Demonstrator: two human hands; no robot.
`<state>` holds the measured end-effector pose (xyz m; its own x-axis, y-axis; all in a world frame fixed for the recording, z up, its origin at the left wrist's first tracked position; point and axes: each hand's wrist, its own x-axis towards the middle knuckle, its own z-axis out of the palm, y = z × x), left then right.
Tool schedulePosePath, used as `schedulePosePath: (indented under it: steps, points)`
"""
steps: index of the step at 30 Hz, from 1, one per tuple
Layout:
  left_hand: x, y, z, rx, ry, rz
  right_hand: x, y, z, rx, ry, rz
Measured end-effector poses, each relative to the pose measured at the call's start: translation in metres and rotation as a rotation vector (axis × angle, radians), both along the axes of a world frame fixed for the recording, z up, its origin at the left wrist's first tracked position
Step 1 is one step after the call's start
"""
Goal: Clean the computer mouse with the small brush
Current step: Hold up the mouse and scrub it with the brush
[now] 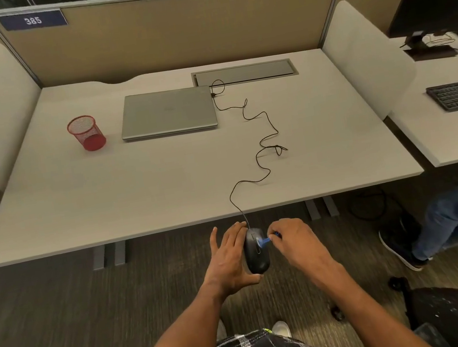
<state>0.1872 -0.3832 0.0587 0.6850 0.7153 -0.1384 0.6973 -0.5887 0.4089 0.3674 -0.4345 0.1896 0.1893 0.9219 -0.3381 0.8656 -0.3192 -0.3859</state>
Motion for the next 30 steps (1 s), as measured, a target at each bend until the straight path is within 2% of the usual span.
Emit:
schedulePosePath:
  steps: [2, 6, 10, 13, 15, 19, 23, 24, 27, 29, 30]
  points:
    - [-0.001, 0.000, 0.000, 0.016, 0.019, -0.028, -0.002, 0.007, 0.009, -0.068, -0.034, 0.028]
    - [0.002, 0.001, 0.001, 0.023, 0.000, -0.015, -0.005, 0.012, 0.018, 0.110, -0.059, -0.023]
    - [0.001, 0.002, 0.001, 0.032, 0.006, -0.024, -0.004, 0.024, 0.024, -0.070, -0.055, -0.030]
    - [0.001, 0.000, 0.001, 0.028, 0.001, -0.036, -0.005, 0.028, 0.027, 0.016, -0.121, 0.038]
    - [0.001, -0.001, 0.000, 0.029, 0.006, -0.045, -0.008, 0.030, 0.029, 0.000, -0.131, 0.053]
    - [-0.003, -0.003, -0.001, 0.032, 0.019, -0.040, -0.010, 0.039, 0.039, -0.225, -0.109, 0.036]
    - [-0.002, 0.000, 0.001, 0.030, 0.011, -0.004, -0.012, 0.030, 0.043, -0.060, -0.116, 0.055]
    - [-0.001, 0.000, 0.001, 0.028, 0.009, 0.001, -0.012, 0.029, 0.043, -0.060, -0.110, 0.059]
    - [-0.002, -0.001, 0.000, 0.034, 0.033, -0.001, -0.012, 0.031, 0.046, -0.267, -0.068, 0.049]
    - [-0.003, -0.003, -0.001, 0.034, 0.044, -0.007, -0.011, 0.028, 0.045, -0.281, -0.071, 0.069]
    - [-0.003, -0.003, -0.001, 0.032, 0.041, -0.006, -0.011, 0.024, 0.044, -0.221, -0.074, 0.065]
